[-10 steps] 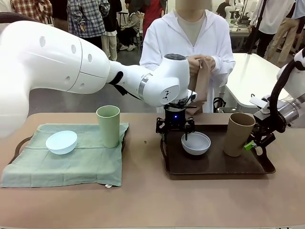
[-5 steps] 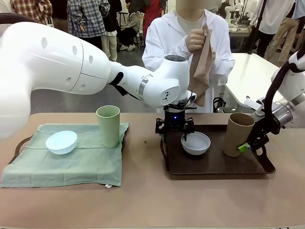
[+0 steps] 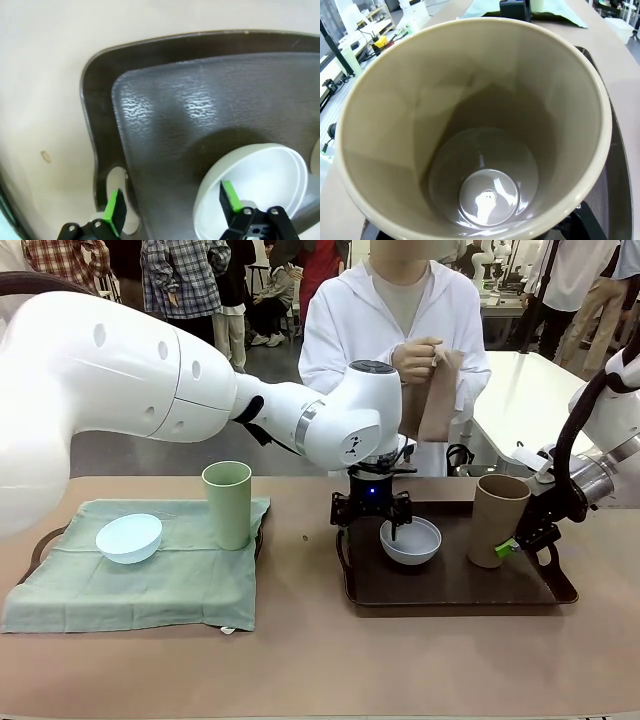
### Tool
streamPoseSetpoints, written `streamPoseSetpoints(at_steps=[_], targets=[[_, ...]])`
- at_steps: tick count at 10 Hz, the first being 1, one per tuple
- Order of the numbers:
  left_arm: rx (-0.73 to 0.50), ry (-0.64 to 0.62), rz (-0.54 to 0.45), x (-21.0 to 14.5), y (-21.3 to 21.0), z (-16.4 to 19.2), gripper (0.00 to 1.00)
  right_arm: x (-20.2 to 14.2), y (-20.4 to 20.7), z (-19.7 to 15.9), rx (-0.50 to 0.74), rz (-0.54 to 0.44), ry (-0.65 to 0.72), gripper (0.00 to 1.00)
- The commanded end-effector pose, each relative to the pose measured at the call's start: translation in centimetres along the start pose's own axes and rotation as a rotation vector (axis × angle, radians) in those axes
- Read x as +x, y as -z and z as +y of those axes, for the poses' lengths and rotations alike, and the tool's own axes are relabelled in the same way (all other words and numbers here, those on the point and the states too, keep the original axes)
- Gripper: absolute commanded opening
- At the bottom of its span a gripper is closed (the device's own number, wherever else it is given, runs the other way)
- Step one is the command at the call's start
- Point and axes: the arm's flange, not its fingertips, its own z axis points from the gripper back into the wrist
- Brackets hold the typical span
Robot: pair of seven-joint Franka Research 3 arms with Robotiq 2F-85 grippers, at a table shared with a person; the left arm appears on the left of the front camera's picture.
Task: Set up a tray with a mat and arrange the tableware.
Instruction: Pick up the Picnic Bowl and Reusable plastic cup from the Handle tray in front of the human's position and hold them in the air.
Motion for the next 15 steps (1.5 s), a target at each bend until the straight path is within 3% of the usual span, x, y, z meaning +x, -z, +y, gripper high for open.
streamPoseSetpoints(at_steps=[1, 2, 3, 4, 5, 6, 8, 9, 10, 11, 12, 13, 15], targets=[[-0.041, 0.008, 0.022, -0.1, -0.4, -0.6, 0.46, -0.2, 0.5, -0.2, -0.02, -0.017, 0.001, 0.0], [-0.037, 0.01, 0.023, -0.2, -0.4, -0.6, 0.14, -0.3, 0.5, -0.2, -0.018, -0.018, 0.001, 0.22], [-0.034, 0.007, 0.028, -0.2, -0.4, -0.5, 0.0, -0.2, 0.6, -0.1, -0.016, -0.021, -0.002, 0.22], [-0.033, 0.001, 0.033, -0.2, -0.3, -0.6, 0.0, -0.3, 0.6, -0.1, -0.013, -0.021, 0.001, 0.0], [-0.035, -0.001, 0.033, -0.2, -0.3, -0.6, 0.0, -0.4, 0.5, -0.1, -0.012, -0.021, 0.001, 0.22], [-0.036, -0.002, 0.033, -0.2, -0.4, -0.6, 0.13, -0.4, 0.5, -0.1, -0.011, -0.021, 0.0, 0.0], [-0.035, -0.003, 0.034, -0.2, -0.5, -0.6, 0.0, -0.4, 0.6, -0.1, -0.009, -0.023, 0.002, 0.0], [-0.034, -0.005, 0.038, -0.1, -0.4, -0.6, 0.0, -0.4, 0.5, -0.1, -0.009, -0.024, 0.002, 0.22], [-0.035, -0.009, 0.039, -0.1, -0.5, -0.6, 0.0, -0.4, 0.5, -0.1, -0.01, -0.025, 0.002, 0.22], [-0.034, -0.01, 0.042, -0.2, -0.5, -0.6, 0.0, -0.5, 0.4, -0.2, -0.015, -0.026, 0.003, 0.0], [-0.033, -0.012, 0.044, -0.2, -0.7, -0.5, 0.0, -0.3, 0.0, -0.1, -0.026, -0.029, -0.003, 0.22], [-0.028, -0.021, 0.051, -0.4, -1.2, -0.3, 0.0, 0.5, -0.9, 0.1, -0.036, -0.024, 0.0, 0.0], [-0.059, -0.025, 0.076, -1.9, -5.4, -0.2, 0.0, 4.9, -4.8, 2.1, -0.032, -0.024, 0.017, 0.0]])
